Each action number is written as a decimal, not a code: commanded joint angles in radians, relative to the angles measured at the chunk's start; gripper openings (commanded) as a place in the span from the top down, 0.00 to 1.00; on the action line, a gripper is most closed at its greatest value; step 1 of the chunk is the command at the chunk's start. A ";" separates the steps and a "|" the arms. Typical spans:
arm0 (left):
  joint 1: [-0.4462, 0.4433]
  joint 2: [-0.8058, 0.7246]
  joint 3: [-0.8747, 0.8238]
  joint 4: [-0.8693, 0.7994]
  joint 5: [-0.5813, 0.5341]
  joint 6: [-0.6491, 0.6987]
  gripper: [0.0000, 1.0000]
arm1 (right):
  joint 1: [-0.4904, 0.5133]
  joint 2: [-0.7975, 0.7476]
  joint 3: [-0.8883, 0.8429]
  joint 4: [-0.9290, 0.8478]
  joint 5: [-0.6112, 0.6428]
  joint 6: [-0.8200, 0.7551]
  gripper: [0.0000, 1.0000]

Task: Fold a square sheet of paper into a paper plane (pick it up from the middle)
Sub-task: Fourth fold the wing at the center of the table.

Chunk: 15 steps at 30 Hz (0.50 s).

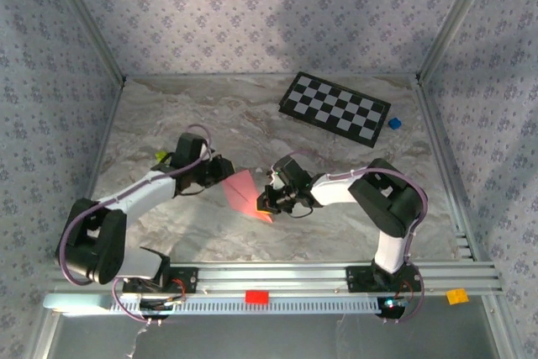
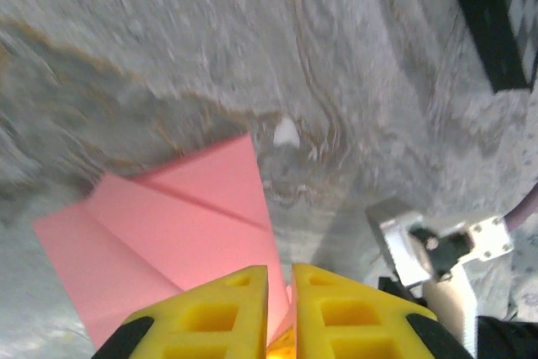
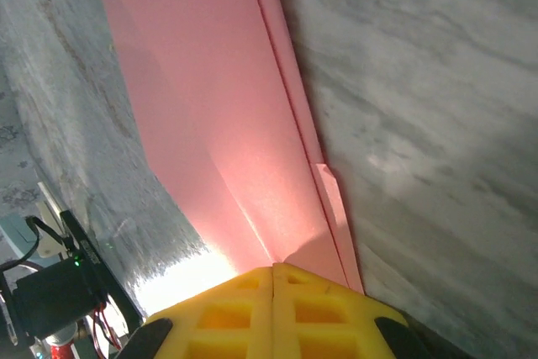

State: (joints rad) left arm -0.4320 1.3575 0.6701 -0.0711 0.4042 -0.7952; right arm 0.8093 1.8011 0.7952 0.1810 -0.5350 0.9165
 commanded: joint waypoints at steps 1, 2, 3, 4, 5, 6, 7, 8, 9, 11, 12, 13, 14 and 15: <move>-0.109 0.023 -0.024 0.043 -0.048 -0.075 0.86 | 0.003 -0.019 -0.049 -0.150 0.056 -0.019 1.00; -0.140 0.039 -0.021 0.055 -0.061 -0.085 0.87 | 0.006 -0.029 -0.061 -0.133 0.055 -0.016 1.00; -0.173 0.059 -0.015 0.064 -0.078 -0.097 0.87 | 0.008 -0.039 -0.072 -0.126 0.058 -0.011 1.00; -0.201 0.082 -0.011 0.071 -0.091 -0.110 0.88 | 0.008 -0.052 -0.079 -0.127 0.061 -0.010 1.00; -0.217 0.101 -0.009 0.082 -0.098 -0.121 0.88 | 0.008 -0.062 -0.083 -0.128 0.065 -0.011 1.00; -0.236 0.125 -0.006 0.100 -0.100 -0.131 0.88 | 0.007 -0.074 -0.085 -0.131 0.068 -0.014 1.00; -0.249 0.150 0.000 0.107 -0.100 -0.137 0.89 | 0.005 -0.084 -0.086 -0.133 0.069 -0.017 1.00; -0.257 0.170 0.007 0.107 -0.102 -0.138 0.89 | 0.005 -0.090 -0.087 -0.136 0.066 -0.019 1.00; -0.264 0.191 0.014 0.107 -0.105 -0.136 0.90 | 0.005 -0.095 -0.086 -0.139 0.061 -0.022 1.00; -0.271 0.223 0.029 0.090 -0.119 -0.132 0.91 | 0.005 -0.114 -0.088 -0.141 0.062 -0.025 1.00; -0.272 0.238 0.033 0.077 -0.129 -0.131 0.92 | 0.005 -0.124 -0.091 -0.140 0.064 -0.025 1.00; -0.273 0.249 0.033 0.072 -0.135 -0.130 0.92 | 0.005 -0.138 -0.095 -0.140 0.063 -0.025 1.00; -0.273 0.256 0.031 0.068 -0.139 -0.130 0.93 | 0.004 -0.151 -0.096 -0.141 0.065 -0.024 1.00; -0.273 0.261 0.024 0.068 -0.140 -0.131 0.93 | 0.004 -0.168 -0.096 -0.147 0.068 -0.021 0.99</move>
State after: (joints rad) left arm -0.7010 1.5936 0.6754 0.0048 0.3038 -0.9176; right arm 0.8104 1.6821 0.7136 0.0879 -0.4904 0.9081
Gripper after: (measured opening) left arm 0.071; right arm 0.050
